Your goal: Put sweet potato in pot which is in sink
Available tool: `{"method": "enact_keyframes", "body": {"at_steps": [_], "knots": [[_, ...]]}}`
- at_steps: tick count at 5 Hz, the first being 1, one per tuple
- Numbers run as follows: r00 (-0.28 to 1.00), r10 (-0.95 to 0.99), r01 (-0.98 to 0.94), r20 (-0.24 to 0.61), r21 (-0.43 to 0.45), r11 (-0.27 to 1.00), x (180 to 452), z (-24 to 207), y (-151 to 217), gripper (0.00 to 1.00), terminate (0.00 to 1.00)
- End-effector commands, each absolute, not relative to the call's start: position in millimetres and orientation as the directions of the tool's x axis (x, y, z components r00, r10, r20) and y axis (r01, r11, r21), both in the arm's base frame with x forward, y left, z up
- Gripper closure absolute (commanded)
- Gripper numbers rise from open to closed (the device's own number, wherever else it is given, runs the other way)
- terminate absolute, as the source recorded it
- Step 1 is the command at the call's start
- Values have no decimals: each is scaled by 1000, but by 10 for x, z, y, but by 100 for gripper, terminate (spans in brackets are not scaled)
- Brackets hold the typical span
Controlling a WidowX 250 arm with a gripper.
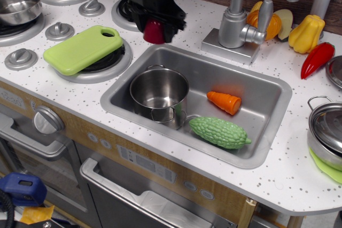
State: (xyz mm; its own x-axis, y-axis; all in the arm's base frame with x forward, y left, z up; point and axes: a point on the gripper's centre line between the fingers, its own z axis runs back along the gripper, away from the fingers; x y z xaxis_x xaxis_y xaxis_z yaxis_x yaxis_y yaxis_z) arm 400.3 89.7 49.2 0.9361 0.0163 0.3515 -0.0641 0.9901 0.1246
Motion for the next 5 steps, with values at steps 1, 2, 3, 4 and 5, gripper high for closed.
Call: {"method": "enact_keyframes", "body": {"at_steps": [1,2,3,4,5], "knots": [[908,112,-187,405,149,971,3894,723,755,100,0],[912,163,-225,377,128,966,3835,714,715,0,0],[909,150,-211,388,118,970,3815,689,743,0,0],[909,150,-211,388,118,970,3815,689,743,0,0],[909,150,-211,388,118,970,3815,689,743,0,0]]}}
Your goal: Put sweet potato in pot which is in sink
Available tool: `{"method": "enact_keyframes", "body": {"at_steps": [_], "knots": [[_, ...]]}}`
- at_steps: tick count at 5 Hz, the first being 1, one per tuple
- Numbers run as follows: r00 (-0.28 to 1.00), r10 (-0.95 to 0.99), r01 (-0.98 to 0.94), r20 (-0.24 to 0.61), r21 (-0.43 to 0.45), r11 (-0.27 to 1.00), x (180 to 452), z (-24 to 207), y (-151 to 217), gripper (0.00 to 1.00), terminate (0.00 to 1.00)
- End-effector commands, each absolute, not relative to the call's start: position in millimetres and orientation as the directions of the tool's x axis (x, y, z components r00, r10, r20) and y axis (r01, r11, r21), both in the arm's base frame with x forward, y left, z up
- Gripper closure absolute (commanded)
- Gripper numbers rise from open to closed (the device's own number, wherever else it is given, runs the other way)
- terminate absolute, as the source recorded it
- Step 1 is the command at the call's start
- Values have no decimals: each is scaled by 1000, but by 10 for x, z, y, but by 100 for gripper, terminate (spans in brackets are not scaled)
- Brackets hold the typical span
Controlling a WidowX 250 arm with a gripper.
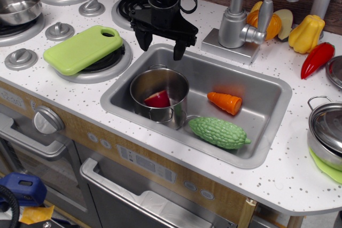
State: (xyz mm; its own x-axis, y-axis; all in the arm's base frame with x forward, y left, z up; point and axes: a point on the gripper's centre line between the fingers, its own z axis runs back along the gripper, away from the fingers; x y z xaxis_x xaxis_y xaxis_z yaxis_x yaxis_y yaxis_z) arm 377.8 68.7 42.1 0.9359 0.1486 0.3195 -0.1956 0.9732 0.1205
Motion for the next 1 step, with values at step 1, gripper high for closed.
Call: {"method": "enact_keyframes", "body": {"at_steps": [1], "knots": [[909,150,-211,388,118,970,3815,689,743,0,100]]}}
